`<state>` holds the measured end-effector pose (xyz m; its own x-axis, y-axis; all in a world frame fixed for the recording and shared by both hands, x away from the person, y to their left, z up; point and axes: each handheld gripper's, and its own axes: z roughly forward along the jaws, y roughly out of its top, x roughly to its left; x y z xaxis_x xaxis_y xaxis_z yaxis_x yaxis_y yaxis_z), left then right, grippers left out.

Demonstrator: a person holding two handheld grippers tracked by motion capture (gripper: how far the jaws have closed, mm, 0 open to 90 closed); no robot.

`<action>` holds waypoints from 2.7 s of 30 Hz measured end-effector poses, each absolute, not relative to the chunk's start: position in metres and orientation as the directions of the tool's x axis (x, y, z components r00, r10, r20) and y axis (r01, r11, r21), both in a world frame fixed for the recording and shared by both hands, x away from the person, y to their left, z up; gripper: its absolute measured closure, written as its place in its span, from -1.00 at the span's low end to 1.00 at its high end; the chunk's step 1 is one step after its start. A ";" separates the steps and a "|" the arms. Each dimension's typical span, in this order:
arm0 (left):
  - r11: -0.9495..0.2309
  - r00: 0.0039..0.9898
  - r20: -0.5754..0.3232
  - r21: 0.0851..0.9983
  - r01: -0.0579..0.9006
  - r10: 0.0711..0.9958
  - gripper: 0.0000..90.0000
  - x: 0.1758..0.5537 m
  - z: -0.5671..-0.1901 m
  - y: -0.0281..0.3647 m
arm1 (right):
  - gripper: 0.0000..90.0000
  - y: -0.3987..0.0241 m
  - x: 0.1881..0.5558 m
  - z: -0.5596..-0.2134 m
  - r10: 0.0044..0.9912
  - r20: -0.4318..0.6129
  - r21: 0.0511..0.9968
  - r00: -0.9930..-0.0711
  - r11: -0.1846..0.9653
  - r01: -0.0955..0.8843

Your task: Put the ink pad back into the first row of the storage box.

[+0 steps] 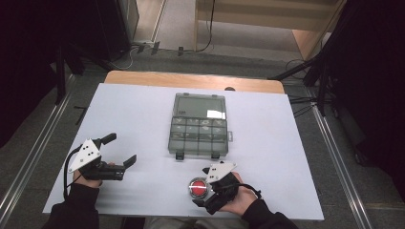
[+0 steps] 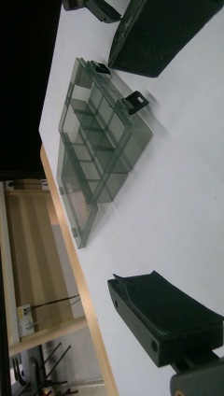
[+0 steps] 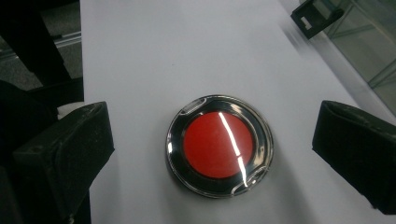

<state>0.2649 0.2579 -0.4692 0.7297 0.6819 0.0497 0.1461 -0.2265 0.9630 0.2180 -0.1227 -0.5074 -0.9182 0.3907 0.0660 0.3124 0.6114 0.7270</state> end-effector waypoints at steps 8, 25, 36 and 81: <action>-0.226 0.732 0.049 0.963 0.146 0.680 -1.00 0.265 -0.470 0.257 | -1.00 -0.116 0.219 -0.508 0.390 0.062 0.704 -0.919 0.636 0.317; -0.228 0.733 0.051 0.963 0.144 0.679 -1.00 0.264 -0.469 0.258 | -0.49 -0.105 0.223 -0.515 0.380 0.002 0.613 -0.925 0.730 0.302; -0.228 0.734 0.051 0.963 0.143 0.677 -1.00 0.264 -0.469 0.257 | -0.31 -0.103 0.224 -0.509 0.392 -0.009 0.589 -0.920 0.745 0.312; -0.224 0.723 0.053 0.964 0.142 0.688 -1.00 0.264 -0.469 0.257 | -0.31 -0.122 0.280 -0.441 0.478 -0.036 0.722 -0.878 0.619 0.308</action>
<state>0.2639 0.2575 -0.4692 0.7235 0.6884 0.0528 0.1423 -0.2236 0.9642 0.2798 -0.1220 -0.4413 -0.8775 0.4782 -0.0356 0.3082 0.6193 0.7222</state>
